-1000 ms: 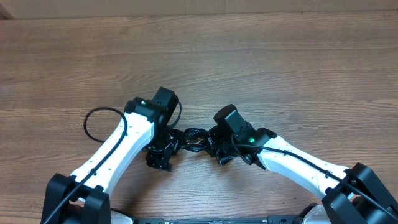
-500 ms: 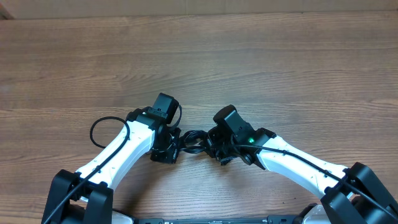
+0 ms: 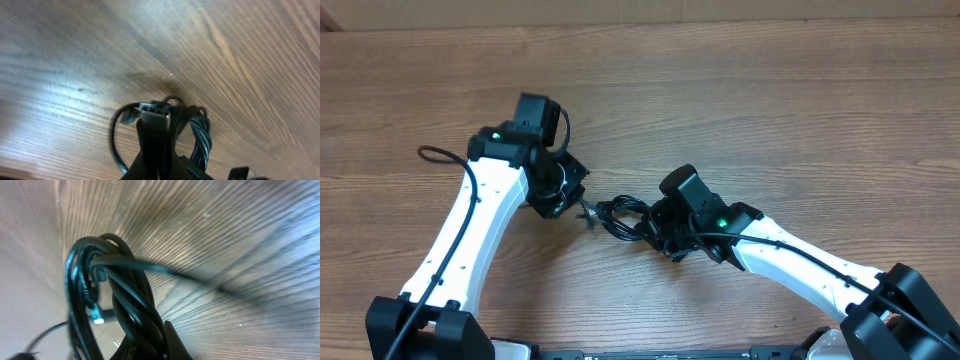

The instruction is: Untangle cables

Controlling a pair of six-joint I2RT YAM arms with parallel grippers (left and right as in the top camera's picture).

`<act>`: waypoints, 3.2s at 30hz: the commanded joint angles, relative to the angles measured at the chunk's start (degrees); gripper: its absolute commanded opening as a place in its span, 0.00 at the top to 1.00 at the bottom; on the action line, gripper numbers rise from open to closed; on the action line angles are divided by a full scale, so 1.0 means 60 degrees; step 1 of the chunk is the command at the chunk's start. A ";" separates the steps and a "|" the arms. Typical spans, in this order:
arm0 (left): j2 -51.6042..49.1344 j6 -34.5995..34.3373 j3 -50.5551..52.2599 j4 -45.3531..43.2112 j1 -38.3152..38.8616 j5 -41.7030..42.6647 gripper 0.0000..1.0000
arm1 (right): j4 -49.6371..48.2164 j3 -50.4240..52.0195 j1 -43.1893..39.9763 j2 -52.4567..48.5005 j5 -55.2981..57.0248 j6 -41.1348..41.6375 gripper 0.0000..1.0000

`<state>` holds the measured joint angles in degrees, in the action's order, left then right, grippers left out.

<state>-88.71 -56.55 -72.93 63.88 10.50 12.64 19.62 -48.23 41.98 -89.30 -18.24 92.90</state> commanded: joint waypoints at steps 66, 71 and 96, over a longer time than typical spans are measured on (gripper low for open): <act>-0.0397 -0.0259 0.1428 0.1071 0.1781 0.0790 0.75 | 0.1701 0.0342 -0.0095 -0.0015 0.0601 -0.3395 0.94; -0.0397 -0.0973 0.2881 0.0193 0.1770 0.0805 0.78 | 0.1785 0.0342 -0.0095 -0.0015 0.0605 -0.3391 0.93; -0.0397 -0.2146 0.4160 -0.2685 0.1774 0.1406 0.64 | 0.1785 0.0342 -0.0095 -0.0015 0.0608 -0.3391 0.91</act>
<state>-91.05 -68.51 -48.34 47.72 21.02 18.85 30.28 -46.22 41.30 -89.10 -15.03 72.99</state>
